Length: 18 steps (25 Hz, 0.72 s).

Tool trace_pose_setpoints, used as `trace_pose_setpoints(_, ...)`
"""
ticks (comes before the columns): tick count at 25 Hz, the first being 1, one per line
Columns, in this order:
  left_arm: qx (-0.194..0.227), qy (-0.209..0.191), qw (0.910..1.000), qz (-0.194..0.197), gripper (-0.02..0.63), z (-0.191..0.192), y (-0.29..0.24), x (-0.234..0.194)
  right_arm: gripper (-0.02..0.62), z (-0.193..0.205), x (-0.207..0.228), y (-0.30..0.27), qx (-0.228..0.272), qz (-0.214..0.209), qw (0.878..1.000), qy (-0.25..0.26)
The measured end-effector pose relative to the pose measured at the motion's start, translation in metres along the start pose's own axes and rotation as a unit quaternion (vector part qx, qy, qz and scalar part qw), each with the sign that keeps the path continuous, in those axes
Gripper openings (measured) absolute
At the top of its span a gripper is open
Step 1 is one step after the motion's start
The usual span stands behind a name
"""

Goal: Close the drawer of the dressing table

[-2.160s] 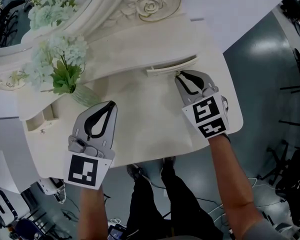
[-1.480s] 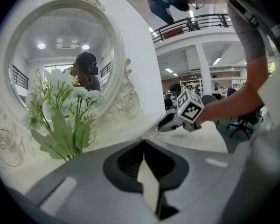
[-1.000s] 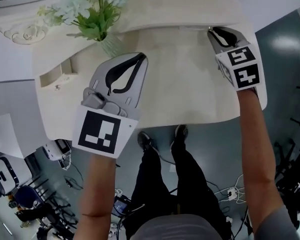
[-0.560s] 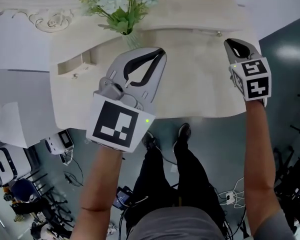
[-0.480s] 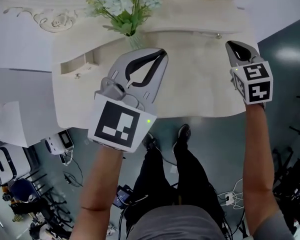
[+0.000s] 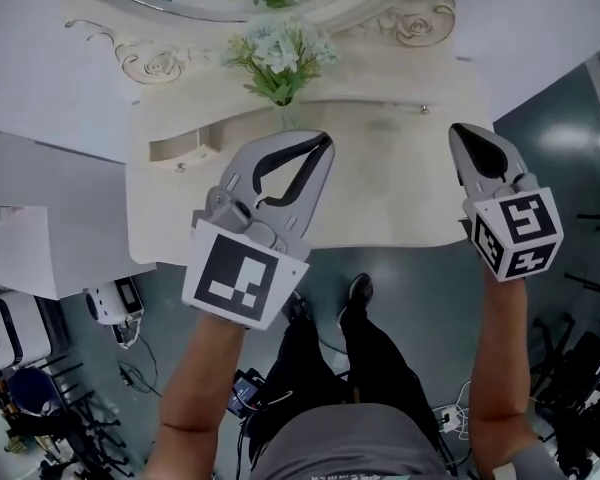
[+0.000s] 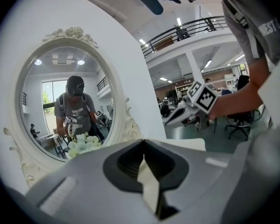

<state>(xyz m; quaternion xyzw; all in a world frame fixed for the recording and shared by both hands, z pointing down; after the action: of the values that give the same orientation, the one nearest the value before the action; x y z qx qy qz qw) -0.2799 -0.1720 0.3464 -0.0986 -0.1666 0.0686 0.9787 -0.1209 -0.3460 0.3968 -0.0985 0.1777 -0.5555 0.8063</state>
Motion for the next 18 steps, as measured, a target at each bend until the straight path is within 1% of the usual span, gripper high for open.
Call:
trace_pose_setpoints(9, 0.033, -0.027, 0.999, -0.008, 0.003, -0.056, 0.059, 0.002, 0.002, -0.084, -0.054, 0.078, 0.055, -0.032, 0.998, 0.009)
trace_pose_setpoints(13, 0.041, -0.036, 0.9984, -0.012, 0.003, -0.075, 0.09, 0.007, 0.002, -0.111, -0.078, 0.109, 0.075, -0.047, 0.996, 0.019)
trace_pose_setpoints(18, 0.042, -0.036, 0.9982, -0.02, 0.003, -0.092, 0.132, 0.014, 0.002, -0.136, -0.101, 0.144, 0.093, -0.058, 0.993, 0.045)
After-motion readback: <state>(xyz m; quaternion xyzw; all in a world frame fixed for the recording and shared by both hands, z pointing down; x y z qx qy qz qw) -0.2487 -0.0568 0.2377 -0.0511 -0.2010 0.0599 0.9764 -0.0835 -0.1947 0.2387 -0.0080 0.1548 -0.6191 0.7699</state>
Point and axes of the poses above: the fingertips, and each gripper's own axes: y backward along the fingers, x to its right, z out of its underside, the point moved 7 cm from there along y, backward along the fingers, and after that the axes turned 5 degrees about x, right-handed, at the moved point
